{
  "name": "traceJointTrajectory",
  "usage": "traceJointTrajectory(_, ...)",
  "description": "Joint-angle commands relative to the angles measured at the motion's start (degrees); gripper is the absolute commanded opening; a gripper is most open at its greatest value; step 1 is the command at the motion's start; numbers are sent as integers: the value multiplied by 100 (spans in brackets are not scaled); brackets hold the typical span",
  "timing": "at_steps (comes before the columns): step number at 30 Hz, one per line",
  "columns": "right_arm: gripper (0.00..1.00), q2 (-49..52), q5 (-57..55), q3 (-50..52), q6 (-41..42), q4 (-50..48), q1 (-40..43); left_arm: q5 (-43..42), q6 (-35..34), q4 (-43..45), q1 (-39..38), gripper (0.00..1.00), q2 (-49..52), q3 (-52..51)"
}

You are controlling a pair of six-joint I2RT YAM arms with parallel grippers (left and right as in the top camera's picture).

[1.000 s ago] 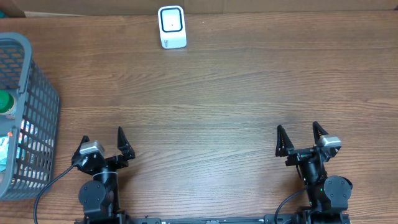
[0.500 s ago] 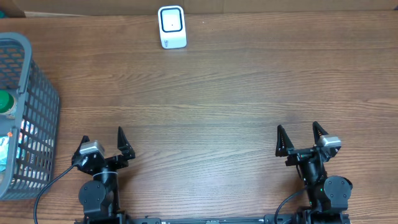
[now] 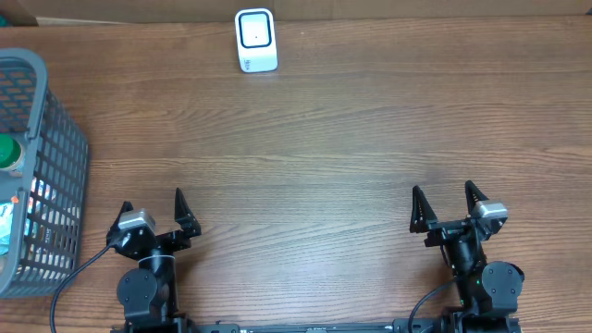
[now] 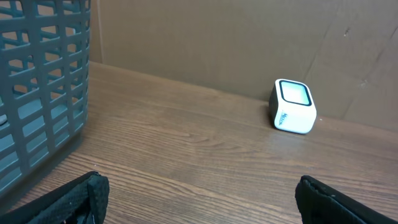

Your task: Scan the item barcode

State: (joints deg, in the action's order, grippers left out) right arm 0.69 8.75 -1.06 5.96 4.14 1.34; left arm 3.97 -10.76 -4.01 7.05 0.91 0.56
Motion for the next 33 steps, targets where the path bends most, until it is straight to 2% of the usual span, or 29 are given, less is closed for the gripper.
traceJointTrajectory(1, 100, -52, -33, 61, 4, -31, -37, 90, 7, 33, -33, 100, -59, 271)
traceJointTrajectory(10, 100, -52, -31, 61, 4, -31, -37, 48, 155, -264, -33, 100, 90, 973)
traceJointTrajectory(19, 100, -52, -31, 61, 4, -31, -37, -597, 175, -586, -33, 100, 1322, 2247)
traceJointTrajectory(28, 100, -52, -33, 61, 4, -31, -37, -1598, 177, -1923, -33, 100, 3394, 4743)
traceJointTrajectory(33, 100, -52, -31, 61, 4, -31, -37, -1733, 177, -3193, -33, 99, 4400, 6199)
